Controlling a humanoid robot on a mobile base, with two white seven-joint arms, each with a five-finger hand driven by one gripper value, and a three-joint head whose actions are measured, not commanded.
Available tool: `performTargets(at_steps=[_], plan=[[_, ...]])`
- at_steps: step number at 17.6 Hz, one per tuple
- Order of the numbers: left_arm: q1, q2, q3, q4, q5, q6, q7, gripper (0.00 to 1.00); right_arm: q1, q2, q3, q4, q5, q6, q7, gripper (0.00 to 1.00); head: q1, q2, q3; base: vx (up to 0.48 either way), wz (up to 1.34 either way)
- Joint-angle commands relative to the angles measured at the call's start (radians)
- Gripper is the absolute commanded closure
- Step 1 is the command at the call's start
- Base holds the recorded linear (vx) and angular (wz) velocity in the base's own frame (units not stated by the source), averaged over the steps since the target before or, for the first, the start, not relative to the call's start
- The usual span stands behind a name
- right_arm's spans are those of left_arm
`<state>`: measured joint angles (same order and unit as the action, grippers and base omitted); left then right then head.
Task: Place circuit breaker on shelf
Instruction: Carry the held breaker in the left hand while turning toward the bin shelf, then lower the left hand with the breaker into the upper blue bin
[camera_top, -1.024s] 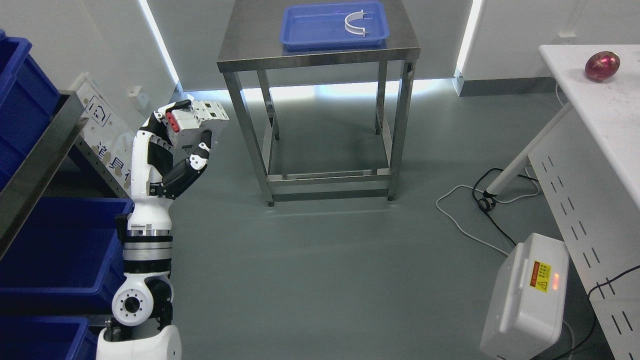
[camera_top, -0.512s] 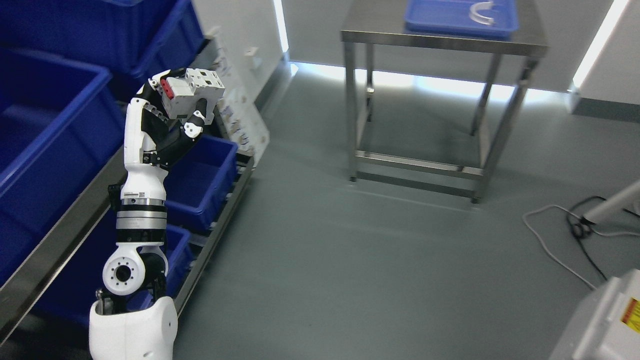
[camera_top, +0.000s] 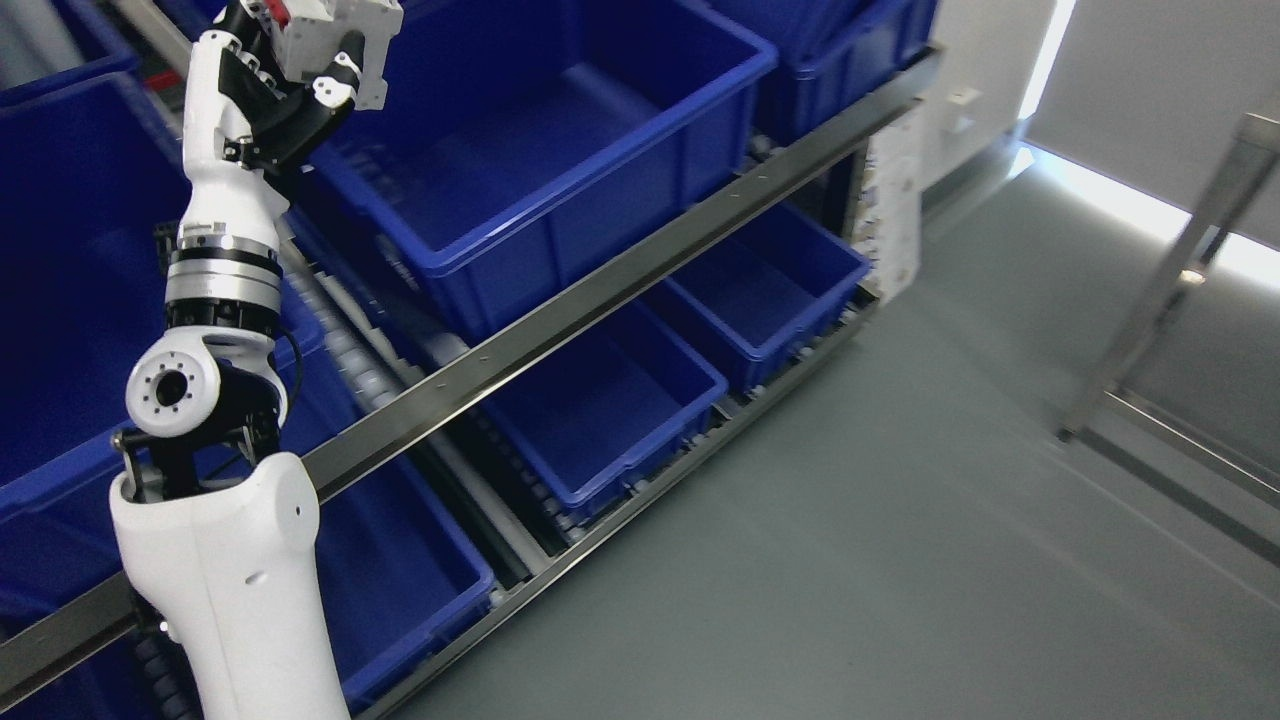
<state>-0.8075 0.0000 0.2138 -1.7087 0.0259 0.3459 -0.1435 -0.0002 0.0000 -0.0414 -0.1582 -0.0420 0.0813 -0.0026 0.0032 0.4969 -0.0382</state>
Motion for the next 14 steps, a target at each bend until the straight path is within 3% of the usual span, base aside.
performTargets(at_steps=[1, 4, 5, 7, 11, 14], plan=[[-0.111, 0.018, 0.022, 0.017, -0.087, 0.137, 0.007, 0.88, 0.016, -0.017, 0.0, 0.0, 0.001, -0.034, 0.0, 0.0, 0.0, 0.0, 0.0, 0.03, 1.01], [-0.113, 0.053, 0.01, 0.124, -0.09, 0.134, -0.094, 0.87, 0.016, -0.017, 0.0, 0.0, -0.001, -0.034, 0.0, 0.0, 0.0, 0.0, 0.0, 0.073, 0.8], [-0.108, 0.095, -0.01, 0.164, -0.093, 0.133, -0.172, 0.86, 0.016, -0.017, 0.0, 0.0, 0.001, -0.034, 0.0, 0.0, 0.0, 0.0, 0.0, 0.087, 0.56], [-0.108, 0.185, -0.072, 0.243, -0.118, 0.096, -0.205, 0.86, 0.016, -0.017, 0.0, 0.0, 0.001, -0.034, 0.0, 0.0, 0.0, 0.0, 0.0, 0.095, 0.52], [-0.119, 0.382, -0.241, 0.501, -0.207, -0.138, -0.212, 0.85, 0.016, -0.017, 0.0, -0.001, 0.001, -0.034, 0.0, 0.0, 0.0, 0.0, 0.0, 0.067, 0.3], [-0.133, 0.434, -0.325, 0.56, -0.285, -0.211, -0.249, 0.84, 0.016, -0.017, 0.0, 0.0, 0.001, -0.034, 0.0, 0.0, 0.0, 0.0, 0.0, 0.036, 0.17]])
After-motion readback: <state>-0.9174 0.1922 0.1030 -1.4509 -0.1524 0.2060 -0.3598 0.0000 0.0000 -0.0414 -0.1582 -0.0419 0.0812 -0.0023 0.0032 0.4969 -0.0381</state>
